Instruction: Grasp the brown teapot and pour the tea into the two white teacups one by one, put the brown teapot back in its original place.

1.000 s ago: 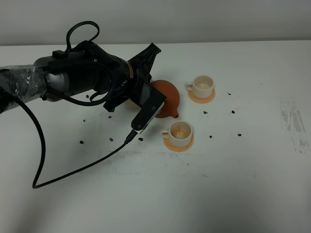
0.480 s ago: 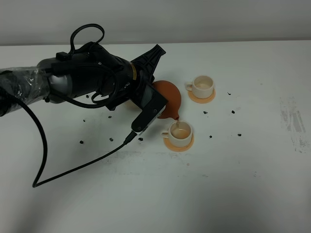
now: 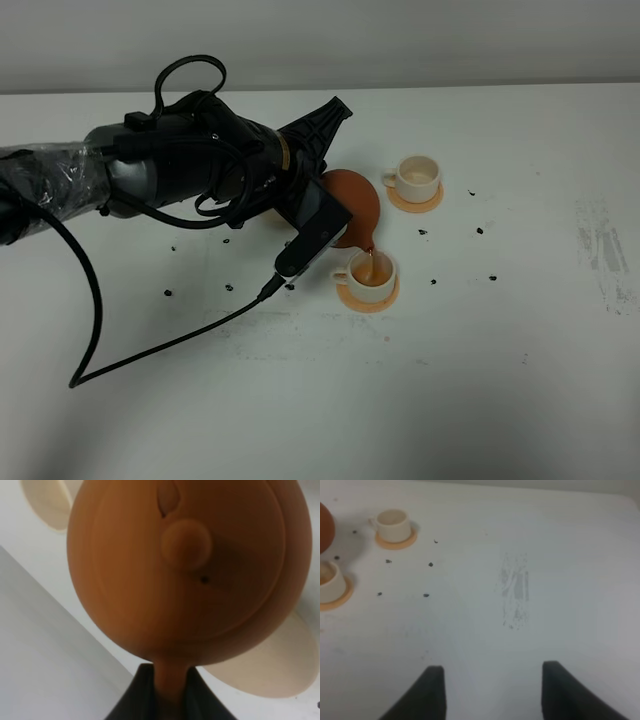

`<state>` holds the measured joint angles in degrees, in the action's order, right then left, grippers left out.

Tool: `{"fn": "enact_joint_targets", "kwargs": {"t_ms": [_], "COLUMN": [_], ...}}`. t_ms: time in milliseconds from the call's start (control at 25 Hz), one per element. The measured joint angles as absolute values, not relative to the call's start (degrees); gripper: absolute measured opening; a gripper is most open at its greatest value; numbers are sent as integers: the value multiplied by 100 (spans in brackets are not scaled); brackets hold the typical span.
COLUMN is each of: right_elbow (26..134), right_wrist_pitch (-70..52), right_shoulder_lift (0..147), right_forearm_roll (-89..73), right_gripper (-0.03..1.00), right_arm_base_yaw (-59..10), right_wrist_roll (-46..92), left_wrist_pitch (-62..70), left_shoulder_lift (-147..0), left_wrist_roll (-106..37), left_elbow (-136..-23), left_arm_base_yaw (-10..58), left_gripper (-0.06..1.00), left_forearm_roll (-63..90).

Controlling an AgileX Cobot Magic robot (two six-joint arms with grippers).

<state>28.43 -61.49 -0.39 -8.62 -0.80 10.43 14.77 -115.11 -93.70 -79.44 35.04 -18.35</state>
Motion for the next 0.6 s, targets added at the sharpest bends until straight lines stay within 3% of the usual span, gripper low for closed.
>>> {"fn": "enact_joint_targets", "kwargs": {"t_ms": [600], "right_elbow": [2843], "right_wrist_pitch": [-6149], "right_shoulder_lift": [-39], "right_forearm_roll": [-862], "right_gripper": [45], "right_arm_base_yaw": [-80], "right_wrist_roll": [1043], "left_wrist_pitch": [1091], "left_shoulder_lift": [-11687], "left_wrist_roll": [-9370], "left_elbow": [-7944], "left_arm_base_yaw": [3554], "left_gripper": [12], "left_forearm_roll": [-2430]}}
